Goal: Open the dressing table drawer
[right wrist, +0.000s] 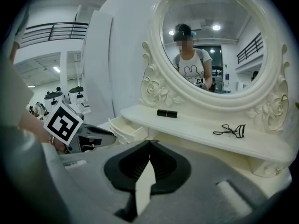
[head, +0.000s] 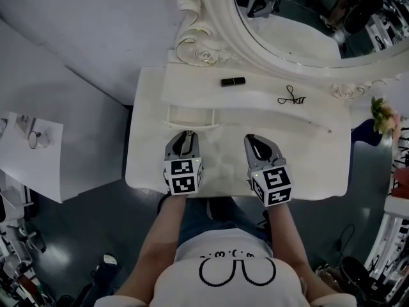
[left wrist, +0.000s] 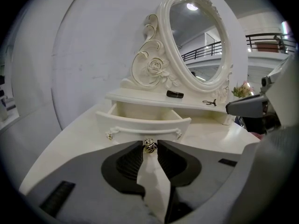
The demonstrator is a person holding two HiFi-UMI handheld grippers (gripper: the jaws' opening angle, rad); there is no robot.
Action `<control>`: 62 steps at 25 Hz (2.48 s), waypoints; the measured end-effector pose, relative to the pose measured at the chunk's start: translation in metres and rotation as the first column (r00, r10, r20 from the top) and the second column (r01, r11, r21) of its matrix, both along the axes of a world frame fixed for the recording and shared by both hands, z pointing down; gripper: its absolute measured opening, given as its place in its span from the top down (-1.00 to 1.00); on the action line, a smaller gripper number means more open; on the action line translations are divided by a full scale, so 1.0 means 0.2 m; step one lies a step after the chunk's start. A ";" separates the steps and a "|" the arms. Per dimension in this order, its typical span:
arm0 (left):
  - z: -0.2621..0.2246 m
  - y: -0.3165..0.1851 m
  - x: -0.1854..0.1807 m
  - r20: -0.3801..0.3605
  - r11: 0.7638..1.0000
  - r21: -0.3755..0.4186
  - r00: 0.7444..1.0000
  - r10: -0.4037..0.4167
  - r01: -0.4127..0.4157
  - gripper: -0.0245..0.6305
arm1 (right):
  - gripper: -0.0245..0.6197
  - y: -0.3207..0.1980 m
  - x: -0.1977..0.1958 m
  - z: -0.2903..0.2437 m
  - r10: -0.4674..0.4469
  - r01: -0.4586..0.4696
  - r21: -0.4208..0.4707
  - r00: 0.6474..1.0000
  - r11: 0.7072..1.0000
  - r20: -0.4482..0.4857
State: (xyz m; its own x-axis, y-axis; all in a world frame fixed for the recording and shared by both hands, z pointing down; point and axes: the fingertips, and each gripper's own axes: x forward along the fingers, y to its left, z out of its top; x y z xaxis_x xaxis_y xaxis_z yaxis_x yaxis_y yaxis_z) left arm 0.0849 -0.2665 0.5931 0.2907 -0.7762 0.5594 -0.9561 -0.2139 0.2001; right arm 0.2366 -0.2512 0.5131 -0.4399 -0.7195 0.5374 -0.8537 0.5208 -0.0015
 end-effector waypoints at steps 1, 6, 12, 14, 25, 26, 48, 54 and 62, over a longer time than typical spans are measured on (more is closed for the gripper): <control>0.00 0.01 0.00 -0.001 1.000 -0.001 1.000 0.000 0.000 0.63 | 0.92 0.00 -0.01 0.00 -0.001 0.001 -0.001 1.000 1.000 0.001; 0.00 0.03 0.00 -0.014 1.000 -0.001 1.000 0.001 -0.001 0.63 | 0.92 0.01 -0.03 0.00 -0.004 0.004 0.000 1.000 1.000 0.005; -0.03 0.04 -0.03 -0.004 1.000 0.014 1.000 -0.005 0.005 0.57 | 0.92 0.02 -0.04 -0.03 -0.002 0.002 0.005 1.000 1.000 0.004; -0.08 0.04 -0.05 -0.006 0.999 0.031 1.000 -0.011 0.011 0.54 | 0.92 0.01 -0.04 -0.05 -0.001 0.001 0.014 1.000 1.000 0.004; -0.43 -0.04 -0.36 0.015 0.979 0.168 0.993 -0.120 0.116 0.54 | 0.92 -0.10 -0.08 -0.31 0.013 -0.020 0.142 0.999 0.990 0.050; -0.47 -0.05 -0.39 0.014 0.975 0.186 0.992 -0.127 0.122 0.54 | 0.92 -0.11 -0.08 -0.34 0.014 -0.022 0.158 0.998 0.987 0.056; -1.47 -0.19 -0.52 0.029 0.761 0.649 0.999 -0.036 0.008 0.93 | 0.93 -0.19 -0.13 -1.11 0.003 -0.049 0.510 0.996 0.859 0.091; -1.50 -0.21 -0.50 0.029 0.749 0.662 0.999 -0.019 -0.005 0.93 | 0.93 -0.20 -0.11 -1.10 0.006 -0.047 0.512 0.997 0.858 0.082; -1.51 -0.24 -0.49 0.030 0.744 0.668 1.000 -0.011 -0.012 0.93 | 0.93 -0.22 -0.11 -1.09 0.009 -0.045 0.508 0.997 0.860 0.073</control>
